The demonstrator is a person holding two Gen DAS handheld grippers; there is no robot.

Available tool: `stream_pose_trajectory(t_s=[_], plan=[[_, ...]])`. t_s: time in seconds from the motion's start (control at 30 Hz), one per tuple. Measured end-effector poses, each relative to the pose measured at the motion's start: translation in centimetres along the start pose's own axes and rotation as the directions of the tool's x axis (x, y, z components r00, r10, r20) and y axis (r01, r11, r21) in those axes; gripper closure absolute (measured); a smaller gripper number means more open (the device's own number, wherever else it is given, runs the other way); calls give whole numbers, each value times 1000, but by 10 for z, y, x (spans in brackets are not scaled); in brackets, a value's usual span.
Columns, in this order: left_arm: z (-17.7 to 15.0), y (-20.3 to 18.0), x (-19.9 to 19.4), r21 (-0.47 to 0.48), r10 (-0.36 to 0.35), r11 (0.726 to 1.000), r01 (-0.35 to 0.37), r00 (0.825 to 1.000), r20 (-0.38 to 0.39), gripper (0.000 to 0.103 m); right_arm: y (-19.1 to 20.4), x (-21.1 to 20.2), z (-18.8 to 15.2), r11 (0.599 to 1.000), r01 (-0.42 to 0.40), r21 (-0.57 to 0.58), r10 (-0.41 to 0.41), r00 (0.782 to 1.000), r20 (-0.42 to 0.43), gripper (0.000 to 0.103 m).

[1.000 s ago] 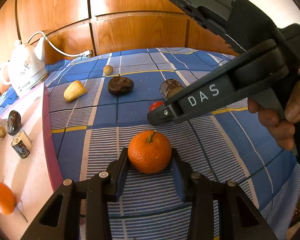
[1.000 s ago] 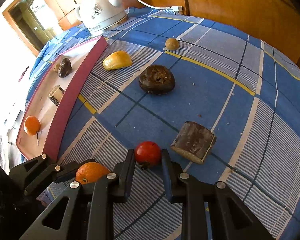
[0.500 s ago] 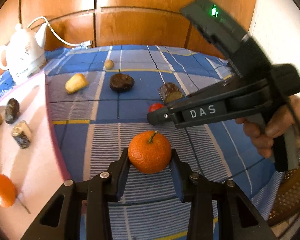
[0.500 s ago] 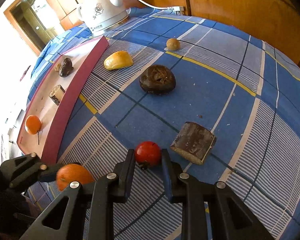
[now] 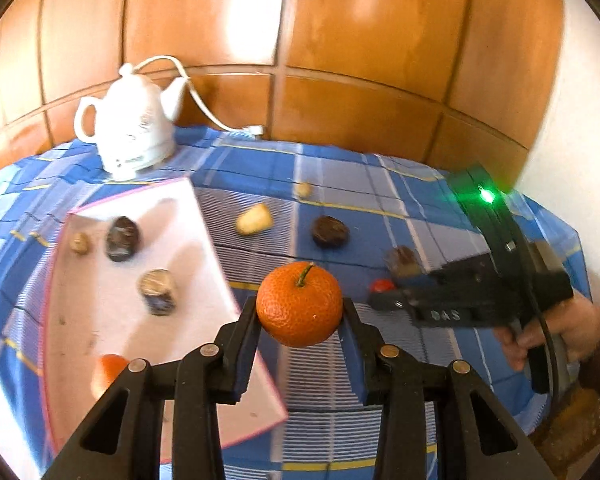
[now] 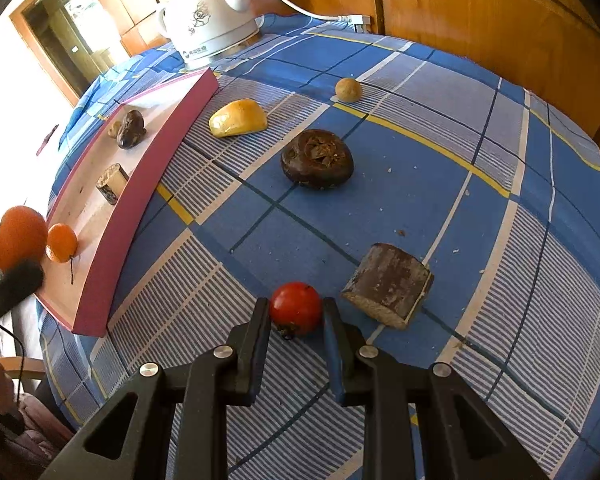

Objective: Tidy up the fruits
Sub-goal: 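Carry the mandarin into the tray and open the left tool while right tool waits at the tomato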

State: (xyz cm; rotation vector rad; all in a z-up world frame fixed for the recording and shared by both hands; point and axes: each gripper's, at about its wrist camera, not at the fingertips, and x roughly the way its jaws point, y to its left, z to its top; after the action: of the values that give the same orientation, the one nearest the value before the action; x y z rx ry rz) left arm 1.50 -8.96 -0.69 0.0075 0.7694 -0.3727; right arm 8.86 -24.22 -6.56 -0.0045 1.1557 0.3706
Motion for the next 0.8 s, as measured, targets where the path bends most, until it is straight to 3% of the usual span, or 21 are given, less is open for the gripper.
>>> stream_pose_trajectory(t_s=[0.23,0.8], plan=[[0,16,-5,-25,73,997,-73,997,2,64,1,1,0,1000,13,-10,-13,1000,2,78],[-1,21,-5,-42,101,994,-101,995,-10,64,3,1,0,999,38,-37,-38,999,7,78]])
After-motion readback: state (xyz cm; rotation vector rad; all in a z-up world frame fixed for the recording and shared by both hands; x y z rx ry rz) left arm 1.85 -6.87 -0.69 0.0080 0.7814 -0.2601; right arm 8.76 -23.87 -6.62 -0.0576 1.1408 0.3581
